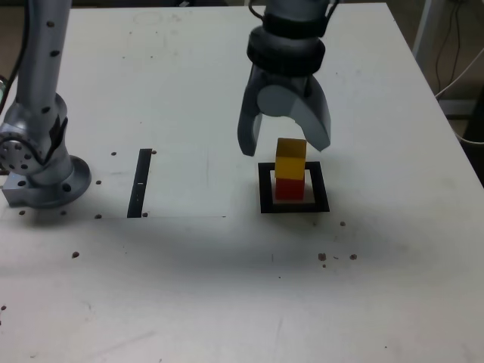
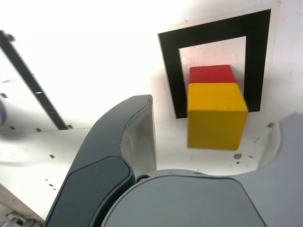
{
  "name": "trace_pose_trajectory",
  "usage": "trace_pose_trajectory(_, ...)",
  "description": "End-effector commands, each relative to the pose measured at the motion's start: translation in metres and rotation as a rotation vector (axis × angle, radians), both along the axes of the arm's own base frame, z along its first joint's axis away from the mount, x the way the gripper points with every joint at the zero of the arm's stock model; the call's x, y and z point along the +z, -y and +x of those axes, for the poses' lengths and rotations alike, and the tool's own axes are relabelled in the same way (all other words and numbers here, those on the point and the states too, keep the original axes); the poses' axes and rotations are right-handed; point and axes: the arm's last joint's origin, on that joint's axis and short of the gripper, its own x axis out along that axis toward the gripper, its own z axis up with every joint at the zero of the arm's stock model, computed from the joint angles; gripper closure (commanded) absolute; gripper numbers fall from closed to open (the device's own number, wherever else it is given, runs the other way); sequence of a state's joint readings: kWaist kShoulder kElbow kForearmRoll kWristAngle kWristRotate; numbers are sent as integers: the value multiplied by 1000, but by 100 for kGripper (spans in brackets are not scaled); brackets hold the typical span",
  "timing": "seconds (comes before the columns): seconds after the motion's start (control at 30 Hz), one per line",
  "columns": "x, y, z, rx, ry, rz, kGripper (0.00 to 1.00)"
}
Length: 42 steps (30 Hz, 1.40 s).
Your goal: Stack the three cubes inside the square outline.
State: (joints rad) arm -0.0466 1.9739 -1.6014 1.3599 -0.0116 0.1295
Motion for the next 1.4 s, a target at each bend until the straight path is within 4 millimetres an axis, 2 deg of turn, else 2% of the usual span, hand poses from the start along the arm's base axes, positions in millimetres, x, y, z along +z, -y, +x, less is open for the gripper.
trace_pose_trajectory(0.0,6,-1,-3,5,13,4,1)
trace_pose_trajectory(0.27,11,-3,-8,10,21,10,1)
trace_pose_trajectory(0.4,11,-14,-11,35,9,25,1)
trace_pose_trajectory(1.03,10,-137,-22,168,-10,8,1)
trace_pose_trajectory(1.37,5,-192,-8,168,-14,-10,1)
